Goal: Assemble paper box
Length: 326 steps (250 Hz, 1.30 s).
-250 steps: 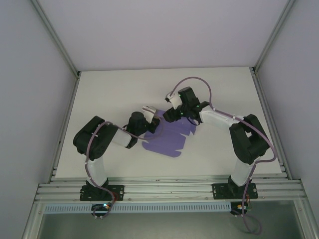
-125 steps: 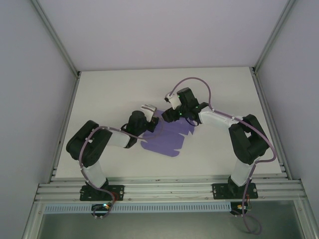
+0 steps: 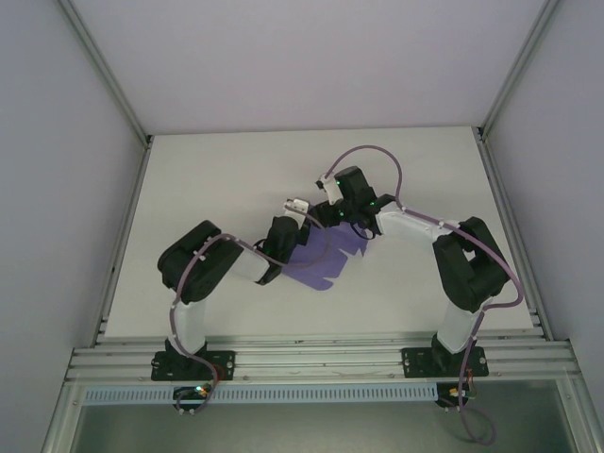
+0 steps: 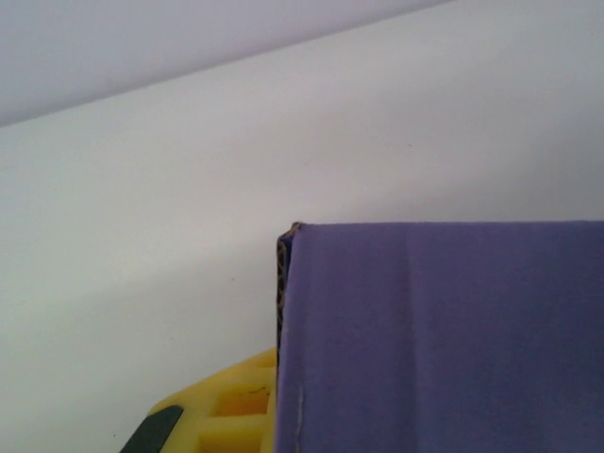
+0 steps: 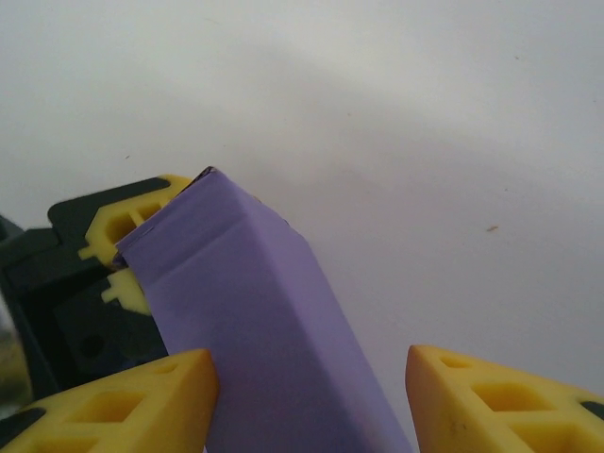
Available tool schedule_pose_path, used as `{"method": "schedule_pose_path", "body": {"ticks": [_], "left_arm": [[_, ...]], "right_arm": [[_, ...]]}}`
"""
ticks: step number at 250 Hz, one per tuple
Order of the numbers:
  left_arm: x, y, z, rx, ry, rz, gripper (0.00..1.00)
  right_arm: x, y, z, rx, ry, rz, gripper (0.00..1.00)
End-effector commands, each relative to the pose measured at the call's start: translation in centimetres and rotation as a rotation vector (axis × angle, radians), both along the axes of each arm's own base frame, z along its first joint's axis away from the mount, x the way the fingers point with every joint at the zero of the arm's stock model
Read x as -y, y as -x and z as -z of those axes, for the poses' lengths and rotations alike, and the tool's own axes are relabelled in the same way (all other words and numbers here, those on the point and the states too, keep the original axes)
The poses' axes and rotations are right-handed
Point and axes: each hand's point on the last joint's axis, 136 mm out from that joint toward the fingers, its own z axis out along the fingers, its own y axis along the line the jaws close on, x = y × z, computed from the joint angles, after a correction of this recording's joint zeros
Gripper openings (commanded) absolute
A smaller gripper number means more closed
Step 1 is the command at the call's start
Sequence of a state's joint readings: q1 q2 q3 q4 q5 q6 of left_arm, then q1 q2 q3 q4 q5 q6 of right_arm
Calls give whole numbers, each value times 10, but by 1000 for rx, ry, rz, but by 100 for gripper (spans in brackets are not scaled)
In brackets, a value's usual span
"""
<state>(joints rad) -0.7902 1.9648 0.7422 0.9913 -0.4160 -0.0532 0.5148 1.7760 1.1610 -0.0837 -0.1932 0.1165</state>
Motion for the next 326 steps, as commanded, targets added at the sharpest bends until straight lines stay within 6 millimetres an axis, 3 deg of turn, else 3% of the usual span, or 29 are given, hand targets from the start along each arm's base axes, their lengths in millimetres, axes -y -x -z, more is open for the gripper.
{"method": "schedule_pose_path", "body": {"ticks": [1,39,70,87,139,214,300,326], "left_arm": [[-15,-6,11,-19,-34,-77,0],[-10,4,8,-77,35,25,0],[-10,14,-1,-67,54,70,46],[-11,19,-3,-65,70,87,54],[-15,22,-3,-68,60,99,56],[-21,-10,-11,-58,110,71,42],[6,-14,-16,-27,114,208,43],[14,-15,-15,-35,126,235,36]], "right_arm": [[8,35,52,-204,55,41,56],[10,35,52,-209,57,48,56],[11,31,47,-193,54,61,56],[11,29,44,-190,52,64,56],[11,27,41,-189,50,72,56],[8,26,40,-195,38,53,57],[9,20,33,-189,17,57,58],[9,18,32,-193,10,57,58]]}}
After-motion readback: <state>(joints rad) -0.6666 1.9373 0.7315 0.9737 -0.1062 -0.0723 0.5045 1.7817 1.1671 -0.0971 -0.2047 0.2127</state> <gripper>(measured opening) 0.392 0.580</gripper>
